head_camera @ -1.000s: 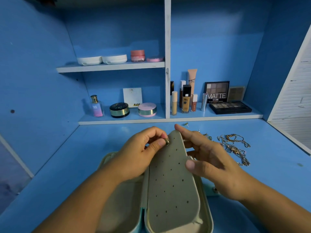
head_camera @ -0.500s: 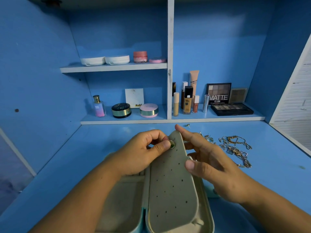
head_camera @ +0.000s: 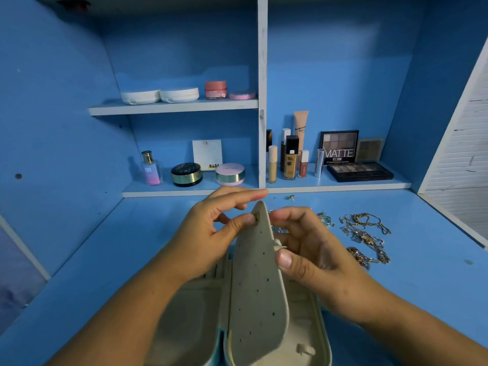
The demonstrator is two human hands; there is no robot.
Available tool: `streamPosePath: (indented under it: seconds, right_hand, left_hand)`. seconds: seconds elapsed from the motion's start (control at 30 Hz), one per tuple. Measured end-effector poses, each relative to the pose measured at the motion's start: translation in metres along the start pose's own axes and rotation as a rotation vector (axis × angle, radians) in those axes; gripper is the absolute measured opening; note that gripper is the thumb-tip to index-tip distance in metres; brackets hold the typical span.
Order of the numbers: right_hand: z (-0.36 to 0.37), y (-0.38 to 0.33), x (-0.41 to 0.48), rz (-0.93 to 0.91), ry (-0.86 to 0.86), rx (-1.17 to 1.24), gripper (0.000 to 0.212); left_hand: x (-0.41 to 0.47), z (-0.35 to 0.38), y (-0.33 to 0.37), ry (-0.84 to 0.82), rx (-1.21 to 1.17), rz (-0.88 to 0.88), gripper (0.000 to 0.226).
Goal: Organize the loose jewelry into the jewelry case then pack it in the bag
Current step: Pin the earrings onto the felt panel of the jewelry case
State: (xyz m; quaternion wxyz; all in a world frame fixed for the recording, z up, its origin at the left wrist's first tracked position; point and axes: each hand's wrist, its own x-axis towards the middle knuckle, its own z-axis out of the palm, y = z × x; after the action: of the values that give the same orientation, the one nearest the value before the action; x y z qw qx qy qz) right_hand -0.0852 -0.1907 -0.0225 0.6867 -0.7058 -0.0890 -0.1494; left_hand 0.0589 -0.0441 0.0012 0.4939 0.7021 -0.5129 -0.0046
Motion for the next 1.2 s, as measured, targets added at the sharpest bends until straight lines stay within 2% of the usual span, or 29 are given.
streamPosePath:
  seconds: [0.13, 0.23, 0.3, 0.37, 0.43, 0.5, 0.57, 0.67, 0.87, 1.2]
  right_hand:
    - [0.002, -0.001, -0.002, 0.016, -0.073, -0.168, 0.047]
    - [0.0, -0.006, -0.002, -0.008, -0.115, -0.35, 0.045]
    - [-0.008, -0.007, 0.002, -0.049, -0.101, -0.527, 0.035]
    - [-0.027, -0.003, 0.008, -0.066, 0.023, -0.781, 0.025]
    - [-0.055, 0.001, 0.014, -0.039, 0.218, -1.01, 0.02]
    - [-0.083, 0.002, 0.017, 0.075, 0.357, -1.164, 0.019]
    - [-0.107, 0.002, 0.016, 0.211, 0.408, -1.26, 0.019]
    - [-0.12, 0.001, 0.014, 0.279, 0.355, -1.287, 0.017]
    - [-0.111, 0.007, 0.016, 0.225, 0.175, -1.305, 0.016]
    - [-0.11, 0.021, 0.024, 0.248, 0.176, -1.339, 0.013]
  left_hand:
    - [-0.001, -0.004, -0.004, -0.022, -0.133, -0.06, 0.032]
    - [-0.001, -0.006, -0.005, -0.011, -0.25, -0.114, 0.027]
    - [-0.001, -0.006, -0.005, 0.009, -0.316, -0.148, 0.023]
    - [-0.001, -0.005, -0.004, 0.023, -0.336, -0.168, 0.027]
    - [-0.001, -0.005, -0.004, 0.032, -0.343, -0.177, 0.028]
    - [-0.002, -0.005, -0.004, 0.04, -0.339, -0.18, 0.028]
    - [-0.002, -0.005, -0.004, 0.049, -0.338, -0.178, 0.028]
    - [-0.004, -0.006, -0.003, 0.059, -0.348, -0.167, 0.028]
    - [-0.004, -0.006, 0.001, 0.056, -0.326, -0.17, 0.028]
    - [-0.004, -0.006, 0.0, 0.044, -0.317, -0.174, 0.027]
